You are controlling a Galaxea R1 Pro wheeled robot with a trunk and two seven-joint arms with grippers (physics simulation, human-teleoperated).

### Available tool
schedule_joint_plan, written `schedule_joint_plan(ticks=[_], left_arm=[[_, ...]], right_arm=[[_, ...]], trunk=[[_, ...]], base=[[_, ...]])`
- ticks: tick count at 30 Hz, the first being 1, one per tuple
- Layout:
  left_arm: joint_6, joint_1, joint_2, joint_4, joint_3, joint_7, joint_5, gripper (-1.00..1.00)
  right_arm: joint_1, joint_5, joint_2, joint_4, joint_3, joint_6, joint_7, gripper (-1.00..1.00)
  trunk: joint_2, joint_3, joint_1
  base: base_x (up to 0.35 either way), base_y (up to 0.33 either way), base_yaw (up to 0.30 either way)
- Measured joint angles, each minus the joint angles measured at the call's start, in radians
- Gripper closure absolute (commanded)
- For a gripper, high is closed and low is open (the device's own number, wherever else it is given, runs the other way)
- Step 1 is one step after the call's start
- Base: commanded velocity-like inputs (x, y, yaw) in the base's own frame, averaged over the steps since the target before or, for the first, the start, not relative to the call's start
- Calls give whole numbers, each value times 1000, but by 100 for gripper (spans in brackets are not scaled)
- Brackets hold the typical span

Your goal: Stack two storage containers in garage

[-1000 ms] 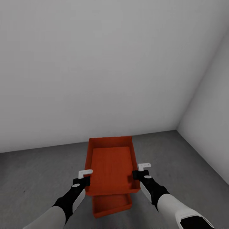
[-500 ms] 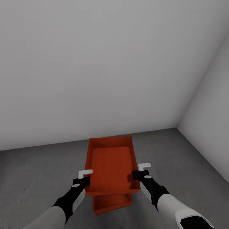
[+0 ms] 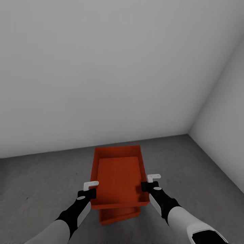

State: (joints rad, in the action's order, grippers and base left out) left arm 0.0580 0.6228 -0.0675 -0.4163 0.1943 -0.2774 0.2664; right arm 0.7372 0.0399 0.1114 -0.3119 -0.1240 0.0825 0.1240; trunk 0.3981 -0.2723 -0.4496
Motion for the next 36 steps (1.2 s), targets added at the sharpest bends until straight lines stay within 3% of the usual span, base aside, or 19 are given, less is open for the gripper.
schedule_joint_plan(ticks=[36], left_arm=[[0, 0, 0, 1, 2, -1, 5, 100]], right_arm=[[1, -1, 0, 0, -1, 3, 1, 100]], trunk=[[0, -56, 0]], base=[[0, 0, 0]])
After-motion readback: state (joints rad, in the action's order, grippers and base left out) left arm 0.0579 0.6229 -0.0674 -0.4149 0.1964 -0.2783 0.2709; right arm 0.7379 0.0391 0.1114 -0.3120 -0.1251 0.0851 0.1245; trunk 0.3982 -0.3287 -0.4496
